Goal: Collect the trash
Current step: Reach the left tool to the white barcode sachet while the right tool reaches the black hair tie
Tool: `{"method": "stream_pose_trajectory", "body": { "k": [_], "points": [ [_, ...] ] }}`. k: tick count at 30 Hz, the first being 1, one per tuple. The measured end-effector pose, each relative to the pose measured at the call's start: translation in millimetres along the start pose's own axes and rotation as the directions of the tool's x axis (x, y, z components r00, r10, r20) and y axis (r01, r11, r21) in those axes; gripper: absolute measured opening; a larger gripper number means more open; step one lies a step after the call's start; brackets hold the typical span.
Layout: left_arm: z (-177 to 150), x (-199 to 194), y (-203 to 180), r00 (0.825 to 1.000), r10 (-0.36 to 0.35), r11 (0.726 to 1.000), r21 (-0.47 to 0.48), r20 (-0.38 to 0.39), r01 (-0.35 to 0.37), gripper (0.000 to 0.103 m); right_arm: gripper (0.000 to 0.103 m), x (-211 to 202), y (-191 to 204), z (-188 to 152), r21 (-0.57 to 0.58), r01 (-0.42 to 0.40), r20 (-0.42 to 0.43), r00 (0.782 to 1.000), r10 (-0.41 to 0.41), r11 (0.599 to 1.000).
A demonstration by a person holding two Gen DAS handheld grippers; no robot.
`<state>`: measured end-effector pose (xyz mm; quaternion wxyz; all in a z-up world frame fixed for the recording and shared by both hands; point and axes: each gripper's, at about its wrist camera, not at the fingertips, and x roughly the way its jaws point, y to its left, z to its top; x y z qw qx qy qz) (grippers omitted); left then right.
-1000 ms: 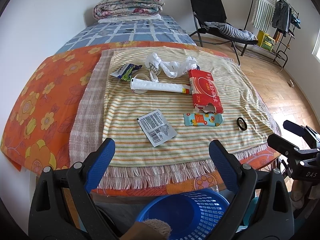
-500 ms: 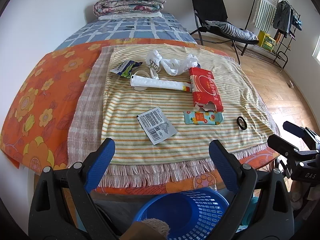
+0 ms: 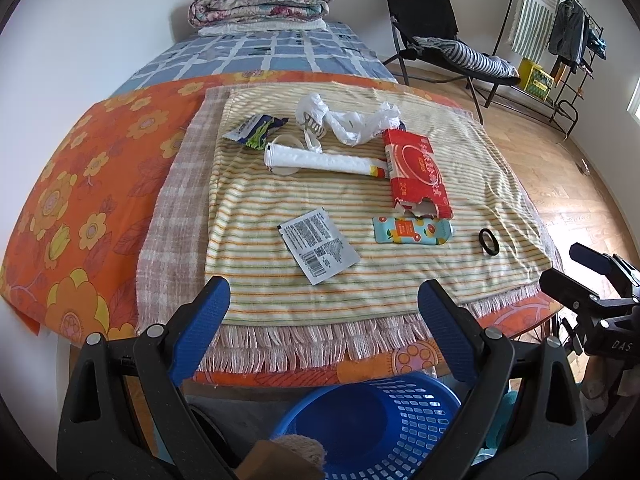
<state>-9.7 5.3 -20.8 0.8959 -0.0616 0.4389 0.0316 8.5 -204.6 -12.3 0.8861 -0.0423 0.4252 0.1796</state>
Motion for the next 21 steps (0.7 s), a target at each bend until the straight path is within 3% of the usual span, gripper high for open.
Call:
{"method": "stream_pose_trajectory", "body": {
  "k": [7, 14, 21],
  "points": [
    [-1, 19, 15, 0.996, 0.019, 1.000, -0.023, -0.089, -0.021, 0.097, 0.103, 20, -17, -9, 0.021, 0.030, -0.094, 0.995, -0.028, 0.999],
    [9, 39, 23, 0.983, 0.067, 0.995, -0.059, -0.170, -0.078, 0.097, 0.103, 33, -31, -10, 0.011, 0.057, -0.107, 0.993, -0.055, 0.998],
    [19, 68, 33, 0.971, 0.034, 0.992, -0.108, -0.238, -0.061, 0.097, 0.102, 51, -45, -3, 0.022, 0.039, -0.152, 0.988, -0.035, 0.999]
  ]
}}
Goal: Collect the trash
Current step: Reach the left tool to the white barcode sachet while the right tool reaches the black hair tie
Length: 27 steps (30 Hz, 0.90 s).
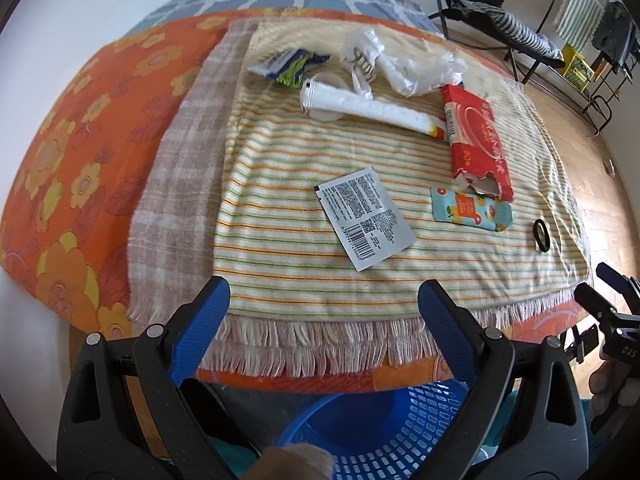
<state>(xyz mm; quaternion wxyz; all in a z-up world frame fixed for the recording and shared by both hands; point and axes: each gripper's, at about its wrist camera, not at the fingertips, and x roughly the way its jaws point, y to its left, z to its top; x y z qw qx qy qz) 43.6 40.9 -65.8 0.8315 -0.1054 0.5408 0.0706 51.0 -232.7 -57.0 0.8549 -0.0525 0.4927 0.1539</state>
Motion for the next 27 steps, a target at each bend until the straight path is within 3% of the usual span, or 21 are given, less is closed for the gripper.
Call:
{"method": "stream_pose_trajectory", "body": {
  "k": [3, 8, 14, 27],
  "points": [
    [5, 13, 0, 0.999, 0.006, 1.000, -0.027, -0.033, -0.007, 0.097, 0.102, 4, -7, 9, 0.017, 0.010, -0.004, 1.000, -0.010, 1.000],
    [16, 34, 1, 0.992, -0.081, 0.991, -0.116, -0.097, 0.069, 0.097, 0.100, 24, -13, 26, 0.017, 0.010, -0.063, 0.998, -0.009, 1.000],
    [36, 51, -13, 0.994, -0.046, 0.997, -0.069, -0.100, 0.039, 0.097, 0.097, 46, -20, 41, 0.016, 0.018, -0.114, 0.993, -0.016, 1.000],
    [66, 88, -9, 0.986, -0.032, 0.989, -0.151, -0.161, 0.007, 0.098, 0.088, 58, -25, 45, 0.026, 0.007, -0.137, 0.991, -0.003, 1.000]
  ]
}}
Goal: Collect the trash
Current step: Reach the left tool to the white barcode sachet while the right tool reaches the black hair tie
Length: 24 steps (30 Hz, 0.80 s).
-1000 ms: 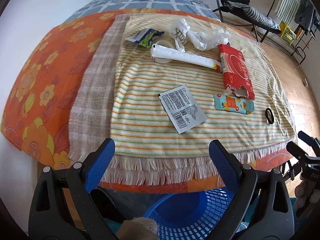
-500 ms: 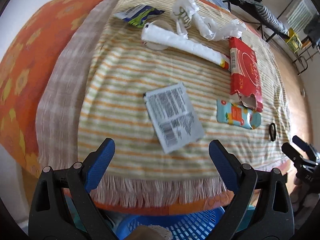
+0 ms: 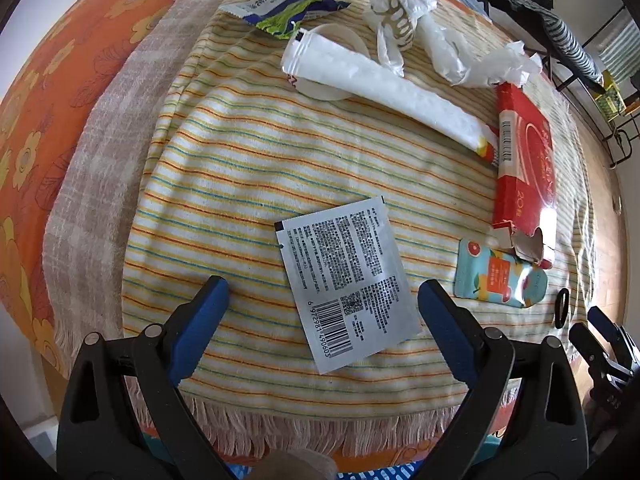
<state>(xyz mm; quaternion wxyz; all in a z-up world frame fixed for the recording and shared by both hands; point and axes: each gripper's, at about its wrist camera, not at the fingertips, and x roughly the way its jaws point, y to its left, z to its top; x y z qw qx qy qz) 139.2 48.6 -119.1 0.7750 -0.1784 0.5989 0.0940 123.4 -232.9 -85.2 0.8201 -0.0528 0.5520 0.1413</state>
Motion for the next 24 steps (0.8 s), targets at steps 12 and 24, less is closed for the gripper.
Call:
{"method": "stream_pose_trajectory", "body": {
  "k": [12, 24],
  "points": [
    [-13, -8, -7, 0.999, 0.020, 1.000, -0.020, 0.047, -0.019, 0.085, 0.083, 7, 4, 0, -0.010, -0.005, -0.014, 1.000, 0.005, 1.000],
    [-6, 1, -25, 0.999, 0.024, 1.000, -0.012, 0.035, -0.023, 0.084, 0.080, 16, 7, 5, 0.010, -0.020, -0.032, 0.999, 0.021, 1.000]
  ]
}}
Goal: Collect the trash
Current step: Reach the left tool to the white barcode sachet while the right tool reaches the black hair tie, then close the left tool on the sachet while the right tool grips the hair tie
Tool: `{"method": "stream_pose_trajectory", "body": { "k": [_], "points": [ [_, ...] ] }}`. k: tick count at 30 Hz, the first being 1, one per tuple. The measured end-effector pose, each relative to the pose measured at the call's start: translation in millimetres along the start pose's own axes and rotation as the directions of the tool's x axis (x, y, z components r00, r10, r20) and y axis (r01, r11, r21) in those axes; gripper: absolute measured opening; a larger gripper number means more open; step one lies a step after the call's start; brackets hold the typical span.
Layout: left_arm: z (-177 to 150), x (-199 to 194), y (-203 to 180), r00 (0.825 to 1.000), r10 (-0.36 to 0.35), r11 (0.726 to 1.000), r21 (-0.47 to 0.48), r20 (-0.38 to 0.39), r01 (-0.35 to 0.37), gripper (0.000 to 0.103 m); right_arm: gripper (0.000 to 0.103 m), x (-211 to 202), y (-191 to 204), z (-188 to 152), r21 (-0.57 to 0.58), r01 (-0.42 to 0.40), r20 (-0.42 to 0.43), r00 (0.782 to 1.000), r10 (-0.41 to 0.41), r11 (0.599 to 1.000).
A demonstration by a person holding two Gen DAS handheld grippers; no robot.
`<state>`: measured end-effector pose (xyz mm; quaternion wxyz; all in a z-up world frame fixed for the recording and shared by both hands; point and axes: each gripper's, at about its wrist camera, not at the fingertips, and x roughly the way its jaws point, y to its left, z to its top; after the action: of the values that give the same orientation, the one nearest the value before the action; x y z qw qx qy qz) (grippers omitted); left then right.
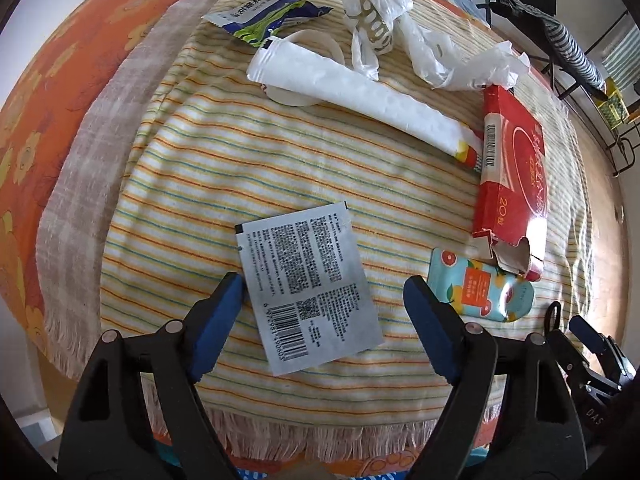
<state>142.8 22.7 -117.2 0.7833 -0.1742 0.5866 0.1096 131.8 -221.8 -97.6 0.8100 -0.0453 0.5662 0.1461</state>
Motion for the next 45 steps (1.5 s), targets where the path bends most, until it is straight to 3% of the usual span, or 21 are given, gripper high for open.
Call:
{"method": "stream_pose_trajectory", "body": {
  "k": [6, 10, 14, 17, 23, 31, 45],
  "points": [
    [2, 4, -8, 0.999, 0.045, 0.998, 0.032, 0.023, -0.046, 0.074, 0.072, 6, 6, 2, -0.017, 0.014, -0.014, 1.000, -0.014, 1.000],
    [0, 3, -7, 0.998, 0.057, 0.997, 0.042, 0.039, -0.059, 0.064, 0.060, 15, 13, 0, -0.041, 0.038, -0.042, 0.998, -0.039, 0.998],
    [0, 1, -1, 0.999, 0.034, 0.999, 0.035, 0.040, -0.035, 0.063, 0.053, 19, 11, 0, -0.032, 0.048, -0.051, 0.997, -0.050, 0.998],
    [2, 1, 0, 0.999, 0.023, 0.999, 0.028, 0.040, -0.024, 0.062, 0.037, 18, 4, 2, -0.010, 0.044, -0.046, 0.998, -0.045, 0.999],
    [0, -6, 12, 0.999, -0.013, 1.000, -0.003, 0.033, 0.013, 0.060, 0.022, 15, -7, 3, 0.021, 0.026, -0.038, 0.999, -0.025, 0.999],
    [0, -22, 25, 0.998, -0.043, 0.999, -0.005, 0.054, 0.044, 0.060, 0.020, 5, -9, 5, 0.034, 0.010, -0.006, 1.000, -0.009, 0.999],
    [-33, -83, 41, 0.987, -0.084, 0.991, 0.111, 0.138, 0.069, 0.060, 0.020, -39, 9, -5, 0.003, -0.035, 0.091, 0.995, 0.034, 0.999]
  ]
}}
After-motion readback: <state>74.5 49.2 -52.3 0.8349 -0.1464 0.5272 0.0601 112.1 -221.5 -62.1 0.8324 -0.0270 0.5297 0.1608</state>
